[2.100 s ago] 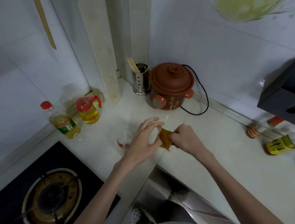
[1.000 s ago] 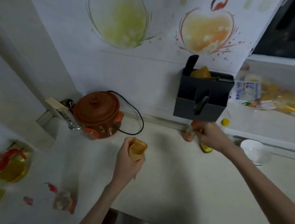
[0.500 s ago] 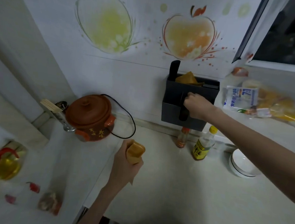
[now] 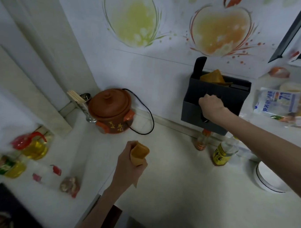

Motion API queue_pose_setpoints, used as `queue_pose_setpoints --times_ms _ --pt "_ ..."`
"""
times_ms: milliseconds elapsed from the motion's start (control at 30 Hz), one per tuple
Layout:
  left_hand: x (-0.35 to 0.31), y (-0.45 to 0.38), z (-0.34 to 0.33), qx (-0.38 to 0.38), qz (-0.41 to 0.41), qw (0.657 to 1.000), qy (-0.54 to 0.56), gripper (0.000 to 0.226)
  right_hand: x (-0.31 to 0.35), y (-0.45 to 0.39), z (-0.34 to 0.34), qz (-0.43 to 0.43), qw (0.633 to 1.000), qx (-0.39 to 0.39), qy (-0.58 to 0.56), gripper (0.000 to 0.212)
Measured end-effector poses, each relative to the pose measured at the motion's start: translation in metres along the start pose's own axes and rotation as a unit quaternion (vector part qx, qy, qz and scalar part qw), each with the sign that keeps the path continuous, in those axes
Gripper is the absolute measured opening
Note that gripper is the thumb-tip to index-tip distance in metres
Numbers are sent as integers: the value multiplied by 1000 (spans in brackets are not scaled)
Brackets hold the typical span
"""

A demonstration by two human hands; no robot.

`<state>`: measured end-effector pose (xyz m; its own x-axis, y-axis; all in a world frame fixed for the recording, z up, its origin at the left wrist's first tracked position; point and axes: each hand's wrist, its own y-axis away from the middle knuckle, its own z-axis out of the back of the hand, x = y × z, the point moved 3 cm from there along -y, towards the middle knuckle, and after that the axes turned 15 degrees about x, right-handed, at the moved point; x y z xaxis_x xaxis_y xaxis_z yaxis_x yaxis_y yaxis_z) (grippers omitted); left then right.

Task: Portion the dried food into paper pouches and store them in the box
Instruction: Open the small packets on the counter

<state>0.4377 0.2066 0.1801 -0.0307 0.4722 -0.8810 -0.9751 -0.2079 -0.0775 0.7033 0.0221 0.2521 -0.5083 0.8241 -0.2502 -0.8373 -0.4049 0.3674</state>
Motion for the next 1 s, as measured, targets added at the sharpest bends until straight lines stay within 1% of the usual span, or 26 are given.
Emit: queue_pose_setpoints --times_ms 167,367,467,533,600,667,800,900,967,1000 --pt "5 10 1 9 10 1000 -5 56 3 3 3 -14 999 36 -5 23" --pt "8 12 2 13 17 1000 -5 52 10 10 0 -25 998 24 49 17" --pt "8 13 5 12 14 1000 -9 52 11 16 5 -28 998 39 31 18" --pt "10 14 9 11 18 1000 -4 52 9 22 12 -26 999 38 8 25" --pt "13 15 15 5 26 1000 4 52 8 29 21 -23 999 22 -4 34" --pt "16 18 21 -5 34 999 6 53 10 36 31 -24 1000 -1 -5 36" --pt "24 27 36 -24 57 998 4 59 12 50 51 -52 997 -56 -4 19" --pt "35 44 56 -54 73 996 -3 60 7 68 62 -56 990 -121 -37 35" --pt "45 58 71 -76 95 993 -10 60 13 82 62 -25 986 -129 -104 45" --pt "50 65 80 -86 107 990 -18 61 22 86 60 -3 982 -128 -142 44"
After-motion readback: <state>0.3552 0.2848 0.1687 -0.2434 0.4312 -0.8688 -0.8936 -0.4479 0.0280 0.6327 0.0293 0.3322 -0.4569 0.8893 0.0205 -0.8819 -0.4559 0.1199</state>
